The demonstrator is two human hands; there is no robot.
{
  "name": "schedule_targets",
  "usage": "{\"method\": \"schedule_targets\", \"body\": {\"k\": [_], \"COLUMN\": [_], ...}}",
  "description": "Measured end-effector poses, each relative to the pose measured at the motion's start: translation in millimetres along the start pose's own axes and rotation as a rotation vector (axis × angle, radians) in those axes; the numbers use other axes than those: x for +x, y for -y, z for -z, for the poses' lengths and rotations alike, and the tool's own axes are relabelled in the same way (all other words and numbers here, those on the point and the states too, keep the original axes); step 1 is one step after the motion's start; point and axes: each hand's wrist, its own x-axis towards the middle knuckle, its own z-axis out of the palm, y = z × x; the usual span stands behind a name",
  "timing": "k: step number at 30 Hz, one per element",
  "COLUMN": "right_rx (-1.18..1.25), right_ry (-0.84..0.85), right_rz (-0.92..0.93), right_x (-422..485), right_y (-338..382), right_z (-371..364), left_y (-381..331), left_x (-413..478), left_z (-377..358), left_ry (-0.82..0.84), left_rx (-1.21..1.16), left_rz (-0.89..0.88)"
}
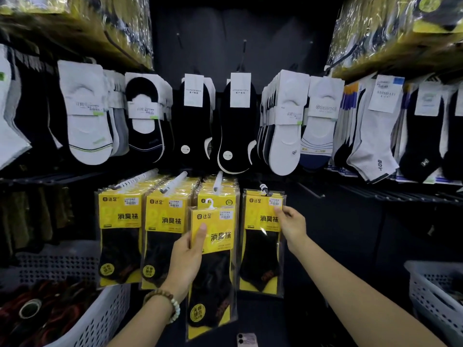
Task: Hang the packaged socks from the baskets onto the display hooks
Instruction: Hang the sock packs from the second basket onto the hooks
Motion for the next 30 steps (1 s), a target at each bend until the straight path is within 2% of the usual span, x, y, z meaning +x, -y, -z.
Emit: {"method": "schedule_targets", "body": {"k": [4, 7, 9, 13, 15, 17, 21, 27, 30], "right_rx": [-0.048, -0.17, -0.152, -0.179, -0.253, -0.278, -0.216, -0.144, -0.033], "right_ry": [-0.219, -0.25, -0.085, 0.464, 0.592, 0.639, 0.585, 0.505, 0.462], "right_rz": [-0.085, 0.02, 0.096, 0.115, 0.127, 0.148, 0.173, 0.149, 0.075], "right_x": [-1, -18, -32, -63, -73, -81, -90, -90, -89], "right_y": [-10, -12, -3, 34, 48, 56, 62, 66, 60], "right_z": [3, 8, 10, 13, 19, 25, 36, 42, 45], "left_y": [0, -5, -6, -10, -13, -17, -26, -32, -32], "left_x": [3, -2, -7, -22, -27, -31, -37, -42, -39], "left_z": [-3, -6, -9, -20, -24, -25, -25, -39, -51], "left_ry": [0.055, 0.119, 0.176, 0.338, 0.364, 0.397, 0.421, 0.325, 0.319], "left_rx": [-0.018, -0.059, -0.068, -0.028, -0.005, 0.027, 0.039, -0.003, -0.028], "left_rz": [0.012, 0.0, -0.004, -0.003, -0.023, -0.057, -0.09, -0.127, -0.125]}}
